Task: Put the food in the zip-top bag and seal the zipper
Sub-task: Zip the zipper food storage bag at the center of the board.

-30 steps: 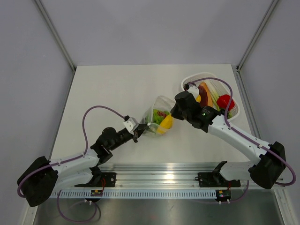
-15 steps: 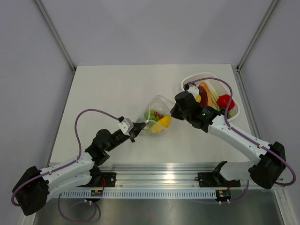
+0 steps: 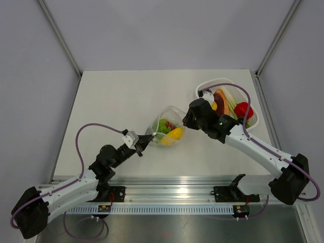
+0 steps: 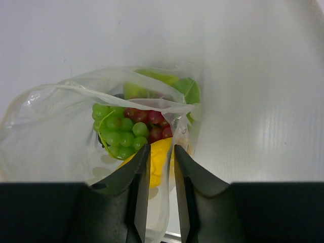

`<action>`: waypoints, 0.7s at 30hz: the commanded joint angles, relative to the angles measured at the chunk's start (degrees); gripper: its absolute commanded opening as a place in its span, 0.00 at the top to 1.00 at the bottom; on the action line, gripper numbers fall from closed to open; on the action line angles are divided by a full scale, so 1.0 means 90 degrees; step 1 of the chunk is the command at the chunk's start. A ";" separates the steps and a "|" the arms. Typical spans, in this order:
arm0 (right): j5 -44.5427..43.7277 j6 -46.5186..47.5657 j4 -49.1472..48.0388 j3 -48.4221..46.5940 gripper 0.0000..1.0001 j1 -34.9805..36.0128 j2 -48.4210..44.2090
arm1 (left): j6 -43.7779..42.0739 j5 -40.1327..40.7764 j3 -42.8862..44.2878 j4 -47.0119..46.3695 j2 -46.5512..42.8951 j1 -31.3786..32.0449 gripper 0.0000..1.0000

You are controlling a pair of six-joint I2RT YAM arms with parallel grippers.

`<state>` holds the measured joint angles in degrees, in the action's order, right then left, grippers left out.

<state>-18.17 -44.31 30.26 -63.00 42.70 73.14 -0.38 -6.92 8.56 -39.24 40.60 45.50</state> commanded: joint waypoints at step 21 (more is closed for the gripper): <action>0.1989 0.7860 0.0197 -0.2504 0.42 0.1223 0.0946 | -0.0319 0.0134 0.1315 0.0015 0.0557 -0.0621 1.00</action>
<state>-6.02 8.62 36.93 -88.05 52.56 82.91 -2.76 -5.21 18.00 -32.75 45.63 41.08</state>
